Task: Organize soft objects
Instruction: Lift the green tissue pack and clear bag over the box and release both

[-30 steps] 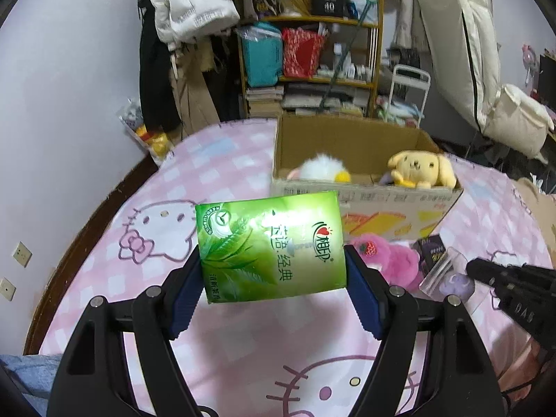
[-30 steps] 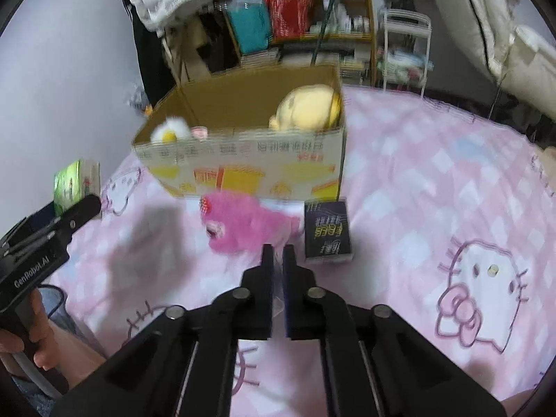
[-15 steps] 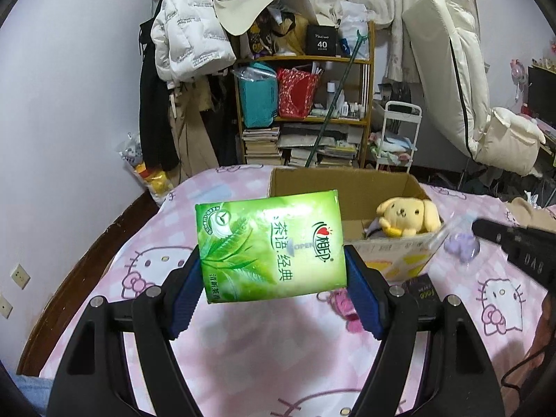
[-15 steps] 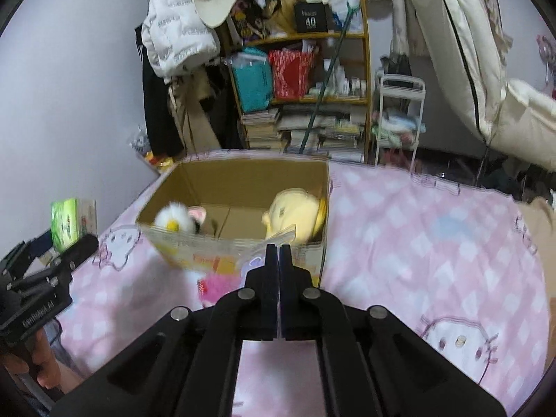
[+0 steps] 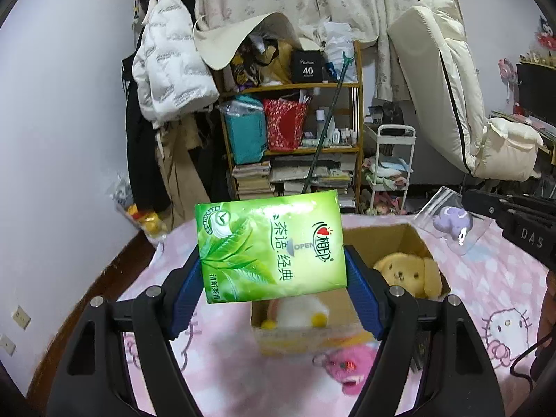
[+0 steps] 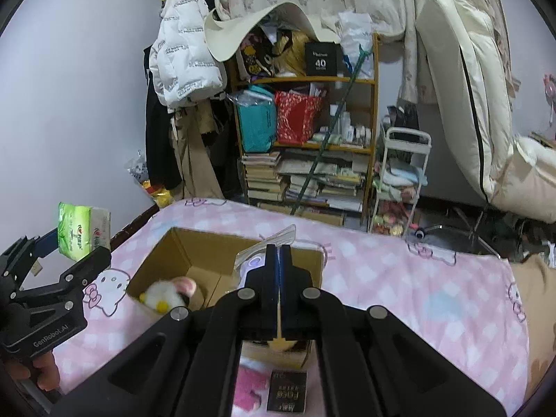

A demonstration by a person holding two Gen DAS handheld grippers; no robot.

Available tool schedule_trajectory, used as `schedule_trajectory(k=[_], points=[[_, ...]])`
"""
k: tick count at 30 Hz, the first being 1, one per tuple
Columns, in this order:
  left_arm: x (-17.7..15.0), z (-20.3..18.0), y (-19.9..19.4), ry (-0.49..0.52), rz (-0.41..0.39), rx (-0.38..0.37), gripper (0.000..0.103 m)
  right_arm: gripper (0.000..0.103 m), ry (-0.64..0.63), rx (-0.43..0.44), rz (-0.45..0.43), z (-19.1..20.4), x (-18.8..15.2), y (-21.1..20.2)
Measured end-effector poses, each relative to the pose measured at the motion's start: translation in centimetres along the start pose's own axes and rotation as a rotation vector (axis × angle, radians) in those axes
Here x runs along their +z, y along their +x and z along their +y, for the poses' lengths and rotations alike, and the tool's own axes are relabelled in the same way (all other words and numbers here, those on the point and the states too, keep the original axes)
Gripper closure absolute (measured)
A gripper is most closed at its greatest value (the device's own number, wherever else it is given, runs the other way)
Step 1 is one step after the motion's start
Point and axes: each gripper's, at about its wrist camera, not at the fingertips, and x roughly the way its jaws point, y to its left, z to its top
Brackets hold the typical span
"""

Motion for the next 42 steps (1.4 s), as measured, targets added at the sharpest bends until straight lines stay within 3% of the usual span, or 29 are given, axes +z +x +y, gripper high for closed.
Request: schedule_trajectory(k=[5,13,24,39,42], points=[[0.6,-0.2,1.4,-0.011,-0.017,-0.009,0.028,0.101,-0.016,0.009,-0.027,0.4,0.1,1.1],[-0.8,0.0,4.4,-0.025,0.018,-0.010,0.028,0.101,-0.044,0.031,-0.055,0.9,-1.4,3.1],[-2.5,-0.9,8.2,0.010,0.108,-0.013,0.028,0.101,-0.067,0.038,0.010,1.1,-3.3,6.2],[-3.2,-1.2,9.1,0.017,0.147,-0.009,0.027,0.099,-0.048,0.095,0.089,0.9,-4.5,7.4],[-3.1,-1.3,8.7,0.024,0.135,-0.005,0.019,0.098,-0.053,0.095,0.096,1.0,-4.8,7.2]])
